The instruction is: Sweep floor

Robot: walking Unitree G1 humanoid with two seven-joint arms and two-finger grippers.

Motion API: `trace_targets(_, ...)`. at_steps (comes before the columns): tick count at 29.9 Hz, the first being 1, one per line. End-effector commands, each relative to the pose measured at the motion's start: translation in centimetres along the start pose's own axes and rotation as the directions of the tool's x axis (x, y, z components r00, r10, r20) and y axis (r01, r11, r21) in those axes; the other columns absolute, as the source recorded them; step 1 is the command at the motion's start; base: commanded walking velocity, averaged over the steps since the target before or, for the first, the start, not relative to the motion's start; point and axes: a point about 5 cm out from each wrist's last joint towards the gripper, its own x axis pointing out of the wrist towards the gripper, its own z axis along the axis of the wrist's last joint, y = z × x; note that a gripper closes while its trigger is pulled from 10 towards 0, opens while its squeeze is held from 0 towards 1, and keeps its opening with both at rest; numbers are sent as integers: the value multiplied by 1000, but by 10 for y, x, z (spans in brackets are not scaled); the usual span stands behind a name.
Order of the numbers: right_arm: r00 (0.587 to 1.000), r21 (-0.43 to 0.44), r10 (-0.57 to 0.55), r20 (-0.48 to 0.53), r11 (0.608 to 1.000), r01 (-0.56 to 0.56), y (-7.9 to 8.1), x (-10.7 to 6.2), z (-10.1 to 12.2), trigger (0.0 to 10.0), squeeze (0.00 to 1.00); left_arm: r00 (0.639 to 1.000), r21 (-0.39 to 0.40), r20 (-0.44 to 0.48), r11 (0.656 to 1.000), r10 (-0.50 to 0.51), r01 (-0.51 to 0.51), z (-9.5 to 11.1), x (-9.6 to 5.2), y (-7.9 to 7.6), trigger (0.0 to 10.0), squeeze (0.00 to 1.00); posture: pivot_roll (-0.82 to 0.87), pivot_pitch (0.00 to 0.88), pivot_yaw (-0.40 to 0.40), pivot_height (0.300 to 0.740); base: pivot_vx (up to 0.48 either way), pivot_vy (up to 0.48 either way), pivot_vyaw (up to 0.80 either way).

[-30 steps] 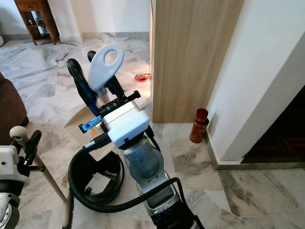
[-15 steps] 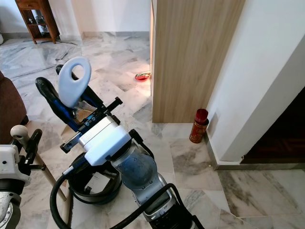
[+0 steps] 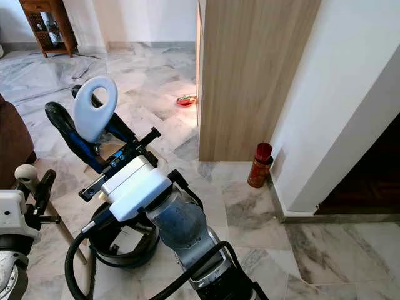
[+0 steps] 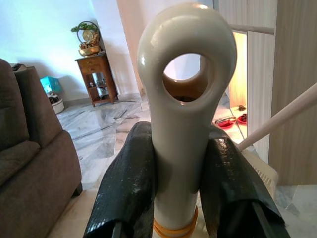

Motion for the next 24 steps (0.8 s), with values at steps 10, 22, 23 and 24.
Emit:
trace_targets(10,997,-92,-38,62,995,43,-11,4,7,10000,0,998,2,57,1000,-13,13,8,4,-4,10000,0,178,42,-3,740,0,0,0)
trace_targets(22,970,-441,-156,-184,895,60,-80,-40,-34,10000,0,998,-17,47,999,-37,38,6,4,-10,10000,0,164,43,1,740,0,0,0)
trace_targets(23,965,-461,-163,-204,886,52,-85,-46,-37,10000,0,998,-19,46,999,-38,39,6,4,-10,10000,0,164,43,1,740,0,0,0)
trace_targets(24,959,-480,-174,-225,876,47,-90,-51,-39,10000,0,998,-21,45,999,-40,41,6,4,-10,10000,0,158,45,5,740,0,0,0)
